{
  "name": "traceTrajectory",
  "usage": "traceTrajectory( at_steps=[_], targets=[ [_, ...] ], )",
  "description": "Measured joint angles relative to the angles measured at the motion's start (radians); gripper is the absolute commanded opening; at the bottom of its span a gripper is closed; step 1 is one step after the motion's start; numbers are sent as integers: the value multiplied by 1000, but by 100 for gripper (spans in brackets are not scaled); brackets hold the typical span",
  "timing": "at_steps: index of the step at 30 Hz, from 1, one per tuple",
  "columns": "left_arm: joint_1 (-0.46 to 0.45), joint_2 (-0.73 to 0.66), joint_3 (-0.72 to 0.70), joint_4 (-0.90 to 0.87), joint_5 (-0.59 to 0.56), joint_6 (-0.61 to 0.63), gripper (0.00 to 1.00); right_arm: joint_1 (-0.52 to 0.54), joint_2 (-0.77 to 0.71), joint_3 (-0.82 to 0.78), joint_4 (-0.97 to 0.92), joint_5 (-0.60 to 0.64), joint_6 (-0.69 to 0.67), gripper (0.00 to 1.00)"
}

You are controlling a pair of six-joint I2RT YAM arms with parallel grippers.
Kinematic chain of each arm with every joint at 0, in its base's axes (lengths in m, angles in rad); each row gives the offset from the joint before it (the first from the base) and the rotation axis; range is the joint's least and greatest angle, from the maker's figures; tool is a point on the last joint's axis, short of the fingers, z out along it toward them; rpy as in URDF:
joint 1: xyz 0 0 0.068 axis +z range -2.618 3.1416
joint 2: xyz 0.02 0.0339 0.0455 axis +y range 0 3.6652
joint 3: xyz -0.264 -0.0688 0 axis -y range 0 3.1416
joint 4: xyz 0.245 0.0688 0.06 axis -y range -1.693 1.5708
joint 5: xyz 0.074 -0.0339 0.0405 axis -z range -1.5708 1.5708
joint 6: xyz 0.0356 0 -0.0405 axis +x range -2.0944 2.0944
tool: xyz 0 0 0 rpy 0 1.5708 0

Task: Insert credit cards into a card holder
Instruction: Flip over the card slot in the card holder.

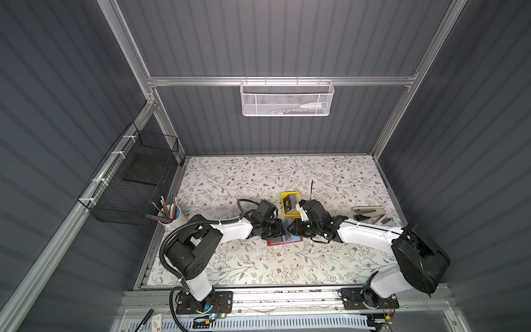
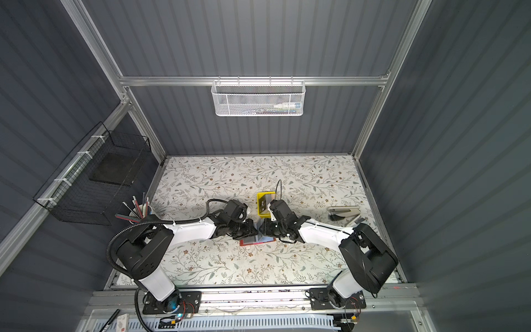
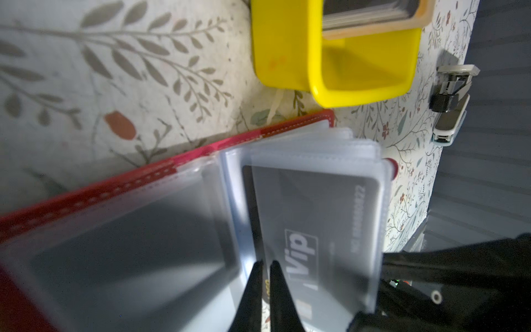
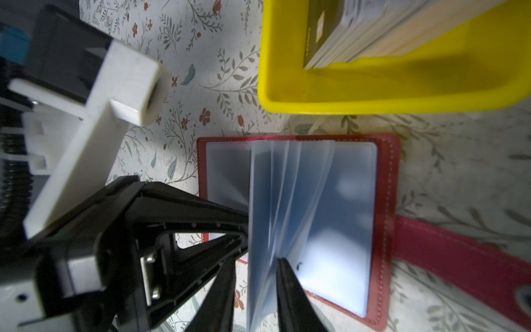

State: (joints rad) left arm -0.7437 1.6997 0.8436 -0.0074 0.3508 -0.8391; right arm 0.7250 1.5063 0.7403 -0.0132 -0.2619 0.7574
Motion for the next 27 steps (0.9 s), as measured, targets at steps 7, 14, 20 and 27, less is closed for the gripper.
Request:
traceTrajectory(
  at_steps=[7,14,20,27],
  targets=[
    [46,-54,-9,-5,0,3,10,22,9,27,-21,8,-3,29],
    [86,-69,-51,0,8,6,10,48,33,72,-28,10,-12,36],
    [91,-68,-60,8,24,6,9,63,61,89,-42,16,-22,37],
    [91,-61,-71,42,43,5,9,70,71,95,-53,23,-26,43]
  ],
)
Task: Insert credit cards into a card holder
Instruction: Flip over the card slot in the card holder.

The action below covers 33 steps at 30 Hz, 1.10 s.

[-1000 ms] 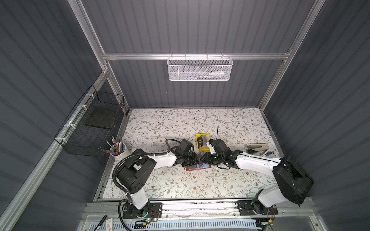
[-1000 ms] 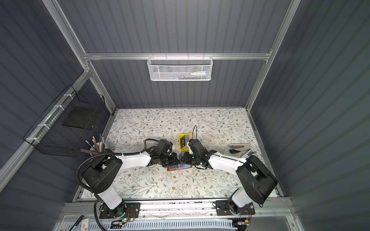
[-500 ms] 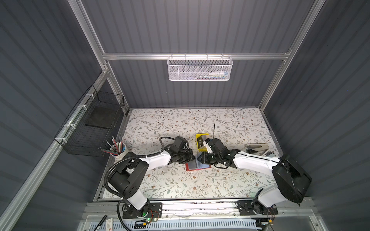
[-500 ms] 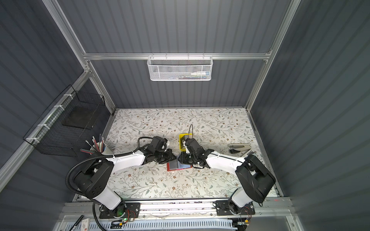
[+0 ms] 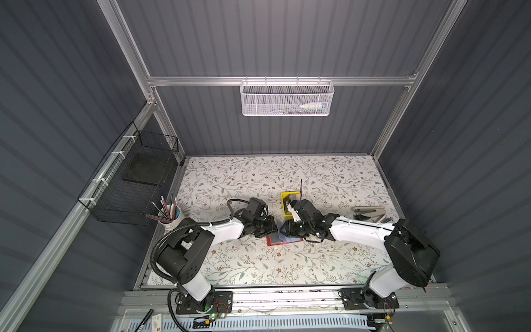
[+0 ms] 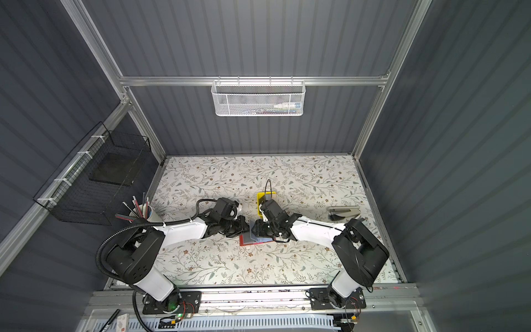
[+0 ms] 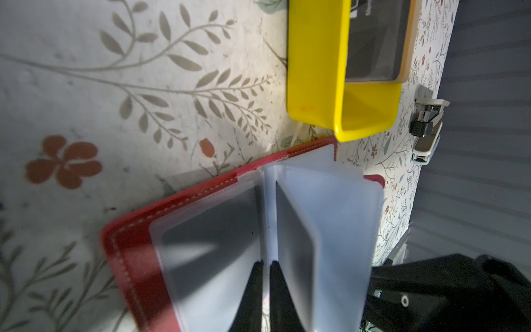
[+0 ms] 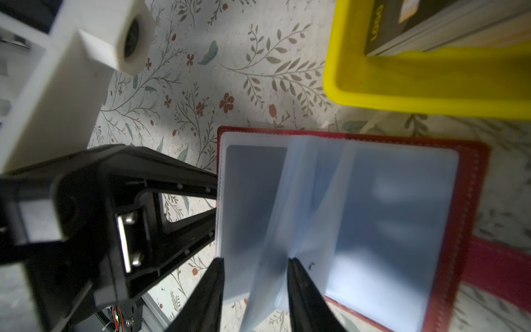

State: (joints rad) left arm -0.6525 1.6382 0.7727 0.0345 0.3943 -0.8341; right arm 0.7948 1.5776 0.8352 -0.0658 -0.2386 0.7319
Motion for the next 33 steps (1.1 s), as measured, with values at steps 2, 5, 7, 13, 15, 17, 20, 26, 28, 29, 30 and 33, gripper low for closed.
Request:
traceTrajectory(
  at_steps=[2,5,7,13,15,17,20,26,28,29,30,33],
  targets=[
    [0,0,0,6,2,0,10,0,0,3,-11,5,-1,45],
    [0,0,0,11,3,0,9,0,0,3,-16,11,-1,48],
    [0,0,0,11,3,0,9,0,0,3,-18,17,0,50],
    [0,0,0,6,2,1,9,0,0,3,-35,38,-1,50],
    [1,0,0,-2,0,3,9,0,0,3,-40,45,-1,50],
    [2,-1,0,-15,-3,8,10,0,0,3,-42,53,-1,50],
    [5,-8,0,-50,-21,23,12,0,-4,3,-56,75,0,50],
    [6,-66,0,-148,-89,66,14,0,-37,3,-103,143,-1,51],
    [8,-96,0,-185,-115,81,15,0,-54,3,-131,176,-5,51],
    [10,-107,0,-199,-126,85,15,0,-62,3,-143,191,-7,51],
    [12,-119,0,-216,-138,92,16,0,-70,3,-154,206,-10,51],
    [13,-151,0,-261,-170,108,16,-1,-98,2,-187,242,-19,51]
  ],
)
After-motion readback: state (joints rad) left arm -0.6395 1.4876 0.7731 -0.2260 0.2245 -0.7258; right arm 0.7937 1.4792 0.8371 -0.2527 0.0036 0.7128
